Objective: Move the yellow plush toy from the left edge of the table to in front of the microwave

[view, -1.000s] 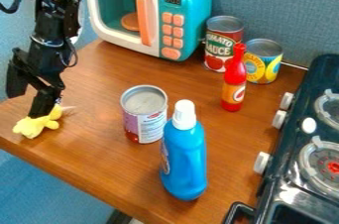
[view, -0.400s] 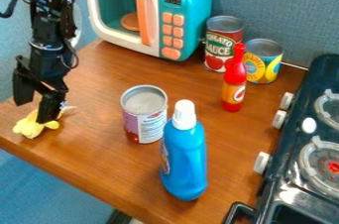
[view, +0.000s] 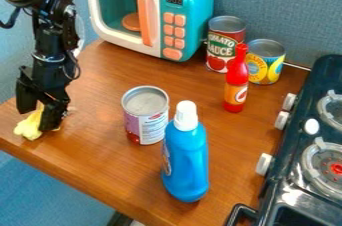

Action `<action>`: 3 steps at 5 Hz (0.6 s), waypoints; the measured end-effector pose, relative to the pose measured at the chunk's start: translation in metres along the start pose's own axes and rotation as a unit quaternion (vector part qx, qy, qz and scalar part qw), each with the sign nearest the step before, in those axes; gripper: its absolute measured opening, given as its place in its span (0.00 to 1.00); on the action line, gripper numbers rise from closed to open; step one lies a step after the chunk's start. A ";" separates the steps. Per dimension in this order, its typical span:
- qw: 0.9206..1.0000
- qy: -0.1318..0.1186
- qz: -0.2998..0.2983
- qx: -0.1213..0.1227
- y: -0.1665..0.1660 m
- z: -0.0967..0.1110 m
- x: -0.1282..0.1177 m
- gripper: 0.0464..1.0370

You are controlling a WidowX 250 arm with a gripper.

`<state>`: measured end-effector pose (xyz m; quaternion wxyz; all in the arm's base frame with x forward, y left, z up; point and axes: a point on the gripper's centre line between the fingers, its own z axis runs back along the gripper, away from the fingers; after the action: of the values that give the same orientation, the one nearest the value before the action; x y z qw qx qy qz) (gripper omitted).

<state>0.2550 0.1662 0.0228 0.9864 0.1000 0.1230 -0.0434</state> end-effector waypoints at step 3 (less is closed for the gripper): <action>0.998 -0.032 0.000 -0.058 -0.006 0.005 -0.004 0.41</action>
<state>0.2517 0.1597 0.0274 0.9940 0.0412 0.0932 -0.0396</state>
